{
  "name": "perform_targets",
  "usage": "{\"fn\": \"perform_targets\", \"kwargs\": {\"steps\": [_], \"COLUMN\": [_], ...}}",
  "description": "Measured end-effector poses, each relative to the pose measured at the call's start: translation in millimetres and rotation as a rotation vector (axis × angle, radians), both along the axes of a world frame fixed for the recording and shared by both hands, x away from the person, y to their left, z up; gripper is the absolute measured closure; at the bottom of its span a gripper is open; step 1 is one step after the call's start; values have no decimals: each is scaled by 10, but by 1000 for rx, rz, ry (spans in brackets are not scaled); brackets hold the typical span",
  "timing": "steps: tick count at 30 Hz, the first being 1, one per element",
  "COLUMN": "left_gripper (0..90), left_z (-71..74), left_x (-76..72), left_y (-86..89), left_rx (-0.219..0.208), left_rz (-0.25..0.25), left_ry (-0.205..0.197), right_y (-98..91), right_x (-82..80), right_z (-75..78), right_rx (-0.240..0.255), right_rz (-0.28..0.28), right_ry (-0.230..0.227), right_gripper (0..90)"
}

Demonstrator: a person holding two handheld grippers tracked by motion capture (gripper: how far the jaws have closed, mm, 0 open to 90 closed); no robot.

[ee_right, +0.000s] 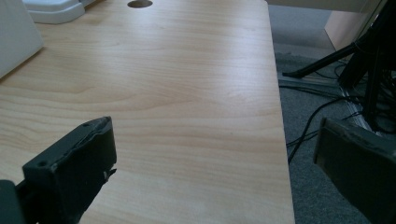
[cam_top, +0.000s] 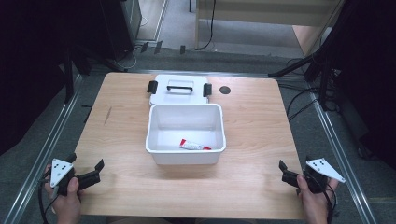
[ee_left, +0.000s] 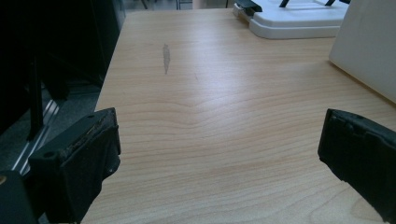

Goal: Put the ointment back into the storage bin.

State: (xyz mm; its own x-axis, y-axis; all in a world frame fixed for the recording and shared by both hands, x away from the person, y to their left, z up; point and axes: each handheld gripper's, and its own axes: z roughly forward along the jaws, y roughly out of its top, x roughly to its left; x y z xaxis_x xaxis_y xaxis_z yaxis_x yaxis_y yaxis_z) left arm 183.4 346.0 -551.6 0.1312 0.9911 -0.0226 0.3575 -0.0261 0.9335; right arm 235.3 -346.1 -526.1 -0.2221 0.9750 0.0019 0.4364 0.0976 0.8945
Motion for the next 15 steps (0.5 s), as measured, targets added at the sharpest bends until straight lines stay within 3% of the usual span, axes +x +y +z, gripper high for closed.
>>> {"fn": "perform_targets", "kwargs": {"steps": [15], "left_gripper": [0], "left_z": [2], "left_x": [0], "left_y": [7], "left_rx": [-6], "left_rz": [1], "left_ry": [4], "right_y": [-263], "right_x": [-284], "right_z": [-111], "right_rx": [20], "right_rz": [-20], "right_ry": [3], "right_gripper": [0]}}
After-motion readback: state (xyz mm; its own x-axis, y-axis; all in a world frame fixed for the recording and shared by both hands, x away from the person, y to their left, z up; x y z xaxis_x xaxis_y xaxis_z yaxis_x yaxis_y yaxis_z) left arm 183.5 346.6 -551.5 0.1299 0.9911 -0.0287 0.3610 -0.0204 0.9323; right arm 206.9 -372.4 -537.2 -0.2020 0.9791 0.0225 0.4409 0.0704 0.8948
